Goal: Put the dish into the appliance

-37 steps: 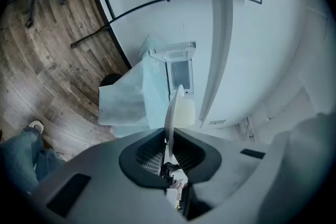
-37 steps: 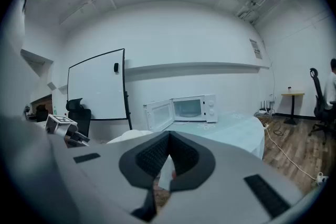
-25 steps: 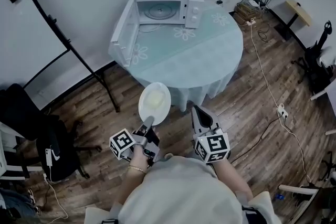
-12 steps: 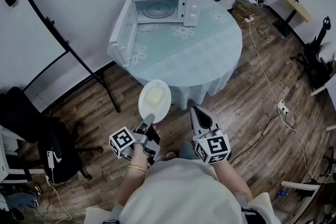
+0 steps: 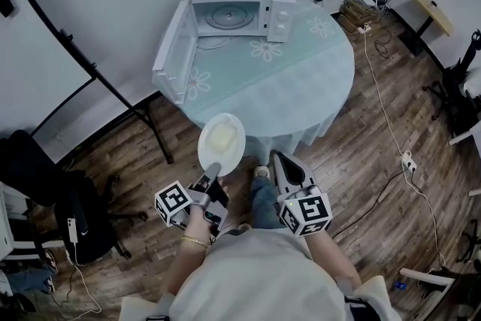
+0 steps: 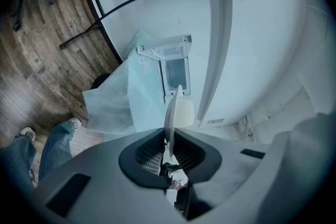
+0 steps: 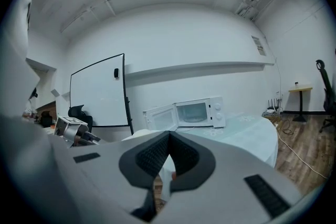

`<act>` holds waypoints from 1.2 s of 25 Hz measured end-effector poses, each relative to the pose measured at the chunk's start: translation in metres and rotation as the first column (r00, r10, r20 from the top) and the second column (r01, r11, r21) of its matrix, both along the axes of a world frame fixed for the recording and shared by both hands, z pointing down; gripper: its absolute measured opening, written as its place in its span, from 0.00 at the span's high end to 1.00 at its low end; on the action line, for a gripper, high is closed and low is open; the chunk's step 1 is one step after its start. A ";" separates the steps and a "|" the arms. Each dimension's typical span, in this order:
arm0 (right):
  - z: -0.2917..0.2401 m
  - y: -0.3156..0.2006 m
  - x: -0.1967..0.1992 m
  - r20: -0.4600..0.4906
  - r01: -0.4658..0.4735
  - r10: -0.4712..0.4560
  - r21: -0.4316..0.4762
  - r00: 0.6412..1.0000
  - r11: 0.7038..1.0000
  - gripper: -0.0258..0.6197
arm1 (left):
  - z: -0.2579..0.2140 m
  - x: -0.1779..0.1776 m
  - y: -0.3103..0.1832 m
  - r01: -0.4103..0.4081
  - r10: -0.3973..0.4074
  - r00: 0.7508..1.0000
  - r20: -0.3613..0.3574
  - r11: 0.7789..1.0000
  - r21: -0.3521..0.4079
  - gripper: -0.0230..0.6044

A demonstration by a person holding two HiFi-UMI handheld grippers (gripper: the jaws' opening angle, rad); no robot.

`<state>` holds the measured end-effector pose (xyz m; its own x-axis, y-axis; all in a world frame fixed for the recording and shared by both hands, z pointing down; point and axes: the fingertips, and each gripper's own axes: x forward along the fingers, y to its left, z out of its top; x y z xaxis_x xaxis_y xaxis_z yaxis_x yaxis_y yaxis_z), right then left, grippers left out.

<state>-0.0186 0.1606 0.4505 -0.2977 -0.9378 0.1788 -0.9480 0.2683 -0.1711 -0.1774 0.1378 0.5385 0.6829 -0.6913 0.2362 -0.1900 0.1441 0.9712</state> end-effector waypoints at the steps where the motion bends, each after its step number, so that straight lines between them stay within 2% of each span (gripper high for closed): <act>1: 0.000 -0.011 0.003 0.000 0.005 -0.005 0.002 1.000 1.000 0.95 | 0.000 0.003 -0.010 0.004 -0.004 1.000 -0.003 1.000 0.003 0.90; 18: -0.017 -0.221 0.071 -0.036 0.102 -0.102 0.004 0.994 0.995 0.95 | 0.006 0.069 -0.198 0.090 -0.089 0.996 0.021 0.995 -0.050 0.90; 30: -0.004 -0.324 0.088 -0.036 0.201 -0.202 -0.026 0.979 0.979 0.95 | 0.017 0.102 -0.308 0.146 -0.145 0.989 0.023 0.988 -0.057 0.90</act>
